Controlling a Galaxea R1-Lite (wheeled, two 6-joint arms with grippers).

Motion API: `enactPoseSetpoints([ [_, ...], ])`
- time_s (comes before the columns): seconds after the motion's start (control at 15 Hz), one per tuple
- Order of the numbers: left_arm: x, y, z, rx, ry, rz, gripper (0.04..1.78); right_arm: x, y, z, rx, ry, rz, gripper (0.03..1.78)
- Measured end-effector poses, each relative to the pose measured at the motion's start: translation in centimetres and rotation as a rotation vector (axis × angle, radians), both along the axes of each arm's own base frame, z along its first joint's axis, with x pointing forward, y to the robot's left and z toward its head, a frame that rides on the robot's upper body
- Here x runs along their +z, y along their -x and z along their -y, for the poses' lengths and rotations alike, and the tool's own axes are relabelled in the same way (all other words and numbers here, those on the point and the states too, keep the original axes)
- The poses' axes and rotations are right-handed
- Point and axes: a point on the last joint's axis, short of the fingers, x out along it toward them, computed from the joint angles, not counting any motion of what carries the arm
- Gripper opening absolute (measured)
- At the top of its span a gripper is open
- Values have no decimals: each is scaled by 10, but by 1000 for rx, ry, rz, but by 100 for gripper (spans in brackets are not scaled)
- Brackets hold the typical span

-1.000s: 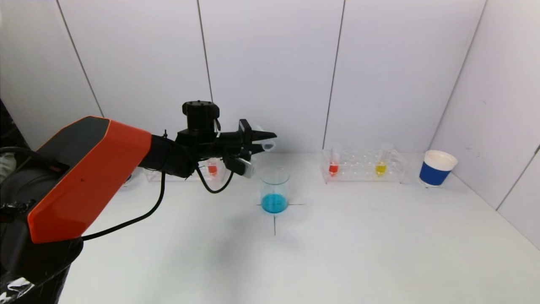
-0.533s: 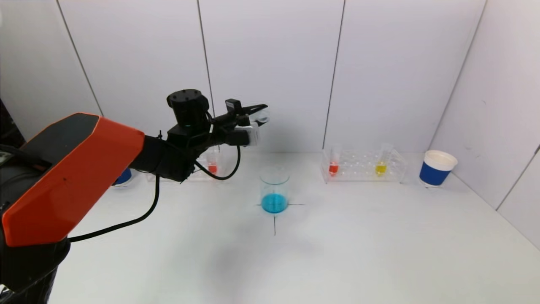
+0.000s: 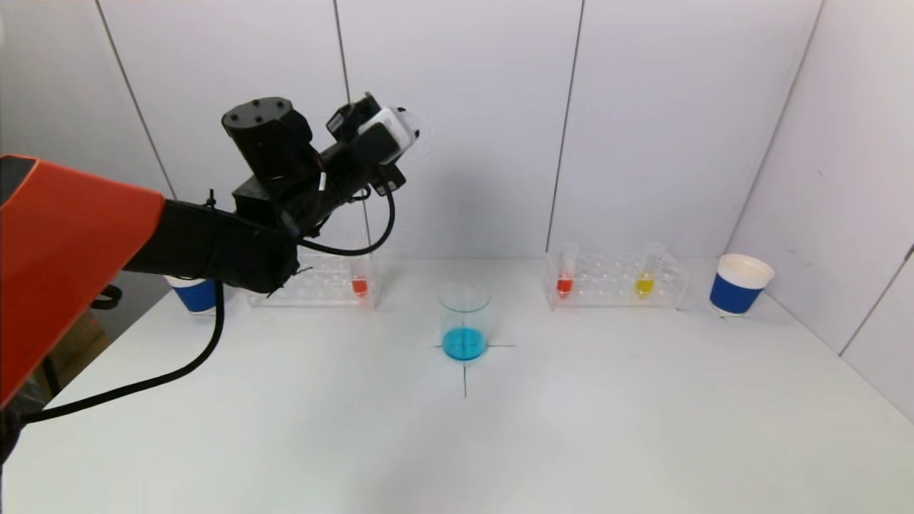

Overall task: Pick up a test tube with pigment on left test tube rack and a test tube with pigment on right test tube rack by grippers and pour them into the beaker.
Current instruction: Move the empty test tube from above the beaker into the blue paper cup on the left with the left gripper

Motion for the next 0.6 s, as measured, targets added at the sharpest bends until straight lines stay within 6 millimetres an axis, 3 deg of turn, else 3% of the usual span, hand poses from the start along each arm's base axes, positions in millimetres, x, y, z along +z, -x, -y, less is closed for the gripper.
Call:
enactPoseSetpoints([
  [0.27,36,20,-19,127,257,-112,46,0,0,0,-1,0,0,177],
  [0.6,69,47,-63,384,482,-251,46,0,0,0,0,-1,0,177],
])
